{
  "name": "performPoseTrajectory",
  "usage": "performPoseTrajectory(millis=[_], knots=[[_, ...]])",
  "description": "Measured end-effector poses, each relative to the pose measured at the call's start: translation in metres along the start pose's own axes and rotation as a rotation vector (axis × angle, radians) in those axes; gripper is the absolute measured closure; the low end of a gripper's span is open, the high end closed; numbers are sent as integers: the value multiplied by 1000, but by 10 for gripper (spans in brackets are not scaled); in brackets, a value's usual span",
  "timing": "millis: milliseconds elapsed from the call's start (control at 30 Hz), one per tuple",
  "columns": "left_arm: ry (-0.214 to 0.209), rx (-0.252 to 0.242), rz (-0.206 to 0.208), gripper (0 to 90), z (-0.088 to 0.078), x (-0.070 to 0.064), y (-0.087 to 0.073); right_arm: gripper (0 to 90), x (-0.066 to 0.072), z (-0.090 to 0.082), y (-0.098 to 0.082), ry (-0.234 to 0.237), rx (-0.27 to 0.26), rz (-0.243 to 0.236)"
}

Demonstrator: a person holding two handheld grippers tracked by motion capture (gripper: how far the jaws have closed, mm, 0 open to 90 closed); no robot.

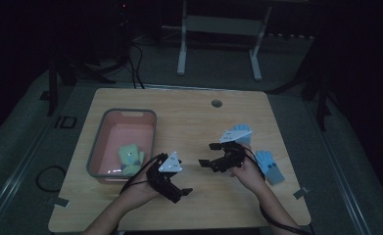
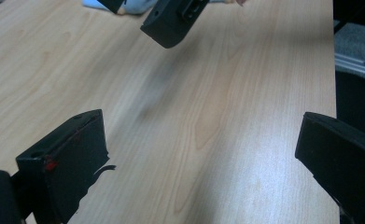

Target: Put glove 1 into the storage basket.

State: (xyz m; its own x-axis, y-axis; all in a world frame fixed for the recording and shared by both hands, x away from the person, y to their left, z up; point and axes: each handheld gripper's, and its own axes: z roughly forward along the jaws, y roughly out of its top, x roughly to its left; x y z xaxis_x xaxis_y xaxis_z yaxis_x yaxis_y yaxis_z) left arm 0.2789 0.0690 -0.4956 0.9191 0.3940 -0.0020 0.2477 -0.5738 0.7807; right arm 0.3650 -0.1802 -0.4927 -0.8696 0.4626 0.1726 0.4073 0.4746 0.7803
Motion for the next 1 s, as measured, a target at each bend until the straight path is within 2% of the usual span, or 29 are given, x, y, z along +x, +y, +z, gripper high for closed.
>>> performPoseTrajectory(millis=[33,67,167,333,400,467,600,700,767,800,833,867,967,1000], knots=[[-25,0,-5,24,7,-3,-4,151,-1,-1,-3,-1,0,1],[-29,-1,-5,24,9,-3,-6,150,-4,-3,-11,-10,7,14],[-26,-4,-13,24,17,-5,-12,151,-9,-7,-19,-18,17,54],[-20,-18,-27,24,27,-7,-22,145,-13,-14,-31,-35,1,66],[-8,-35,-41,24,31,-8,-27,137,-15,-17,-35,-13,8,93],[-5,-31,-52,24,35,-8,-31,136,-16,-20,-39,-23,1,110],[39,-29,-28,24,41,-12,-36,125,-15,-28,-46,-48,-5,95],[82,-44,-37,24,43,-14,-39,134,-17,-32,-52,-82,8,88],[135,-54,-37,24,42,-15,-40,142,-19,-36,-56,-124,16,78],[135,-54,-37,24,42,-15,-40,142,-19,-36,-56,-124,16,78],[177,-68,-52,24,41,-15,-41,157,-20,-39,-58,-140,11,74],[195,-73,-68,24,41,-15,-41,190,-22,-43,-60,-178,4,80],[223,-70,-90,24,40,-16,-43,244,-28,-50,-64,-240,2,95],[223,-70,-90,25,40,-16,-43,244,-28,-50,-64,-240,2,95]])
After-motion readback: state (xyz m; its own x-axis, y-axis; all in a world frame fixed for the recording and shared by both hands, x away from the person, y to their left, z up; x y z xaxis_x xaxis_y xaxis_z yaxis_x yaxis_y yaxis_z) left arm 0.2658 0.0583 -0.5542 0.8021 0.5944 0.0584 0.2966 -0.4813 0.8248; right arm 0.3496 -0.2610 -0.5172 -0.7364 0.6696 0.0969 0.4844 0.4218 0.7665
